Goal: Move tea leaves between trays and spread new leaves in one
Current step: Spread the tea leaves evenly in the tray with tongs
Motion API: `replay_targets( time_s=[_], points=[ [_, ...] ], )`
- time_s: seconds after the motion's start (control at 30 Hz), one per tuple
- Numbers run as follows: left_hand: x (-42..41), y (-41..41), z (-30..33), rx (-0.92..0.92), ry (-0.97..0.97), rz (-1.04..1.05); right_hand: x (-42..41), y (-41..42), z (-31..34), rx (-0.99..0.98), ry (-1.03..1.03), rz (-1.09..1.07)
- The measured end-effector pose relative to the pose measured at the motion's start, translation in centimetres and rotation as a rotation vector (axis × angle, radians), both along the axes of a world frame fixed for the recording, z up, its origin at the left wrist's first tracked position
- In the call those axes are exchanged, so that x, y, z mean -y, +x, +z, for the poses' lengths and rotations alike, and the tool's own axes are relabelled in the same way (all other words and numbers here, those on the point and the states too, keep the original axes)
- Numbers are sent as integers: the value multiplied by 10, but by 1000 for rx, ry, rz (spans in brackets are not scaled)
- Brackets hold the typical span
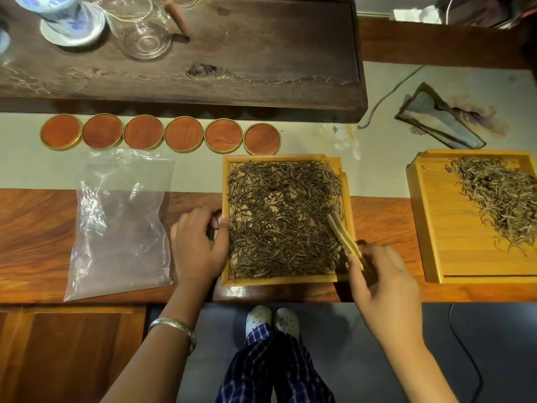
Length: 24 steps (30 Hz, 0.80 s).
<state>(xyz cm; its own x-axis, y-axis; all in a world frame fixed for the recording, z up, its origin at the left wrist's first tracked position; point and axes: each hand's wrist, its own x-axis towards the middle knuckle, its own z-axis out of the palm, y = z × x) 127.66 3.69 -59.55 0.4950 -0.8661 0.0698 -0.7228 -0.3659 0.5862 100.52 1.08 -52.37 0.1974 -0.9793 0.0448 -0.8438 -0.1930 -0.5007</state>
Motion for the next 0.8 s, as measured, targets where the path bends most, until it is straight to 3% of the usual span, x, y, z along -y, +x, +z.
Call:
replay_targets(
  time_s=[0.57,0.7,0.8],
  points=[
    [-1,1,-4,10,-3,15,-33,-23,1,-8,64,-6],
    [0,1,-4,3,-4,14,-35,-4,5,56,67,-6],
    [-1,0,-2,-8,-8,10,-40,34,4,123,20,130]
  ],
)
